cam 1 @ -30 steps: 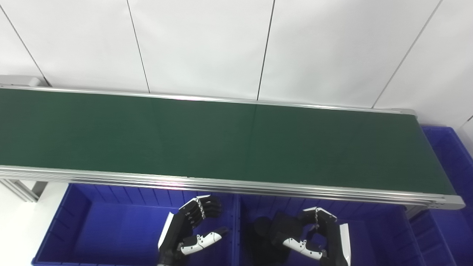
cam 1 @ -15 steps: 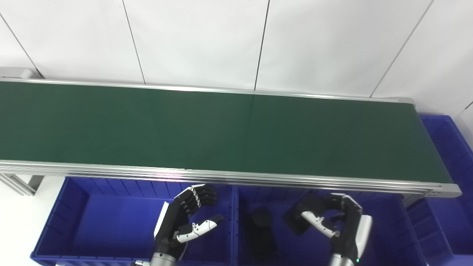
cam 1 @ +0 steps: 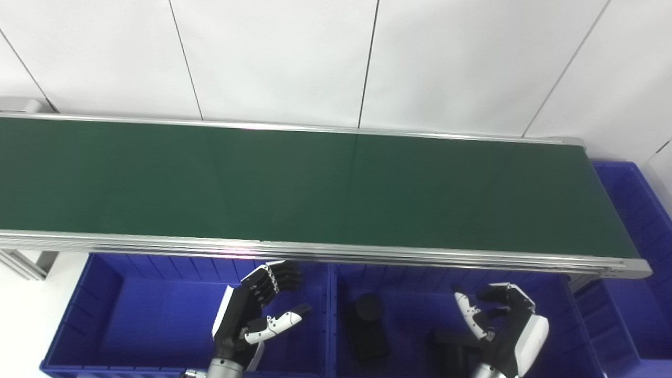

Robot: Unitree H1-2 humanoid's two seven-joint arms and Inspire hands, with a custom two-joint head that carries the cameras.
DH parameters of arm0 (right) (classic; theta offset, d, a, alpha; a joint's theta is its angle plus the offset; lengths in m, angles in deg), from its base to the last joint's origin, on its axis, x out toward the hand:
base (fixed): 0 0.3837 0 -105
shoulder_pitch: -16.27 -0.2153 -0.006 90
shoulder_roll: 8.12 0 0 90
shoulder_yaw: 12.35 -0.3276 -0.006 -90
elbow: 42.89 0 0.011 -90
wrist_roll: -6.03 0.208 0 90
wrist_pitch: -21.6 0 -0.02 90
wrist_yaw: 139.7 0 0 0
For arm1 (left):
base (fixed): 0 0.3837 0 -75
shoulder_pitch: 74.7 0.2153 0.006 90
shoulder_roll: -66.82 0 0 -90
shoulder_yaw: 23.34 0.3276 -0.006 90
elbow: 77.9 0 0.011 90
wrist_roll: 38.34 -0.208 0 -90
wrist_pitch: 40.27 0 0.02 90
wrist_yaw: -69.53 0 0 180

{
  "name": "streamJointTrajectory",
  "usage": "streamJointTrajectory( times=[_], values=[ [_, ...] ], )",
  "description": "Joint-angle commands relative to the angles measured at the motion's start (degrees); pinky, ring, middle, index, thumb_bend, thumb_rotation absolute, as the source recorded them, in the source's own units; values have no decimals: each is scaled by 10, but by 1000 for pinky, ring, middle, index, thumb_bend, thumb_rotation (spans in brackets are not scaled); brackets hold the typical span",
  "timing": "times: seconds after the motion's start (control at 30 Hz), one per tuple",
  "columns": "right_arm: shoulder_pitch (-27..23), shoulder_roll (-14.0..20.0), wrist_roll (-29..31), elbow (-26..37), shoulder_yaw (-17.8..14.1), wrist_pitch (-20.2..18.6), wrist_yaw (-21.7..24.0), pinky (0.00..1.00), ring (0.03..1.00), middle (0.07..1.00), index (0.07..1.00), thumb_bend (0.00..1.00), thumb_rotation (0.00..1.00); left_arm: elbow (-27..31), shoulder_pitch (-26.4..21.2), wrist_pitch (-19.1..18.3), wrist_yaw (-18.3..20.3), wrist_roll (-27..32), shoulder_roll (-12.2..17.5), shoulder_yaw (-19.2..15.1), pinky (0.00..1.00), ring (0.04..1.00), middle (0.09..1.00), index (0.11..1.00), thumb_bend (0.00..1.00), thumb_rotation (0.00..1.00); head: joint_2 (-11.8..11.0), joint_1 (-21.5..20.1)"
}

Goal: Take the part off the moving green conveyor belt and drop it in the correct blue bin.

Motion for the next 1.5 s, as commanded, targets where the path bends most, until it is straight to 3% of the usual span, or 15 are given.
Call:
streamJointTrajectory(
  times=[0.0, 0.03, 0.07, 0.13, 0.27, 0.53, 0.63, 0.77, 1.07, 1.47],
  values=[
    [4, 5, -7, 32, 13, -14, 22, 837, 881, 917, 871, 737, 168, 15, -10, 18, 4, 2, -4, 3, 646, 643, 656, 651, 582, 0, 0, 1],
    [10, 9, -8, 46, 24, -23, 43, 900, 948, 966, 944, 813, 315, 14, -11, 19, 7, 6, -4, 3, 635, 633, 651, 648, 579, 0, 1, 1],
    [15, 13, -9, 58, 33, -32, 61, 910, 958, 973, 956, 827, 342, 13, -11, 19, 7, 8, -5, 3, 633, 631, 650, 648, 579, 0, 1, 1],
    [25, 18, -4, 85, 50, -48, 97, 931, 992, 995, 991, 932, 502, 11, -12, 19, 5, 5, -5, 2, 637, 631, 651, 647, 587, 0, 1, 2],
    [36, 20, -6, 115, 73, -50, 124, 895, 1000, 1000, 1000, 992, 587, 9, -13, 20, 4, 2, -5, 2, 633, 633, 651, 647, 584, 0, 0, 3],
    [54, 25, 4, 143, 112, -33, 163, 913, 999, 1000, 1000, 909, 535, 4, -15, 22, 6, 0, -7, 2, 640, 625, 641, 644, 581, 0, -9, 14],
    [58, 28, 17, 139, 128, -5, 173, 884, 980, 1000, 1000, 840, 444, 4, -13, 22, 7, 2, -9, 2, 644, 628, 643, 645, 581, 0, -11, 23],
    [58, 37, 30, 125, 147, 40, 181, 724, 860, 917, 924, 726, 260, 6, -10, 21, 0, -7, -9, 3, 651, 633, 648, 648, 589, 0, -12, 37],
    [49, 51, 48, 104, 175, 91, 193, 624, 753, 817, 825, 717, 237, 5, -8, 21, -2, -6, -15, 4, 662, 633, 646, 651, 571, 0, -17, 43],
    [42, 80, 88, 96, 213, 93, 208, 614, 724, 771, 783, 694, 117, -1, -6, 22, -1, -9, -20, 0, 676, 642, 657, 657, 581, 0, -19, 49]
  ],
)
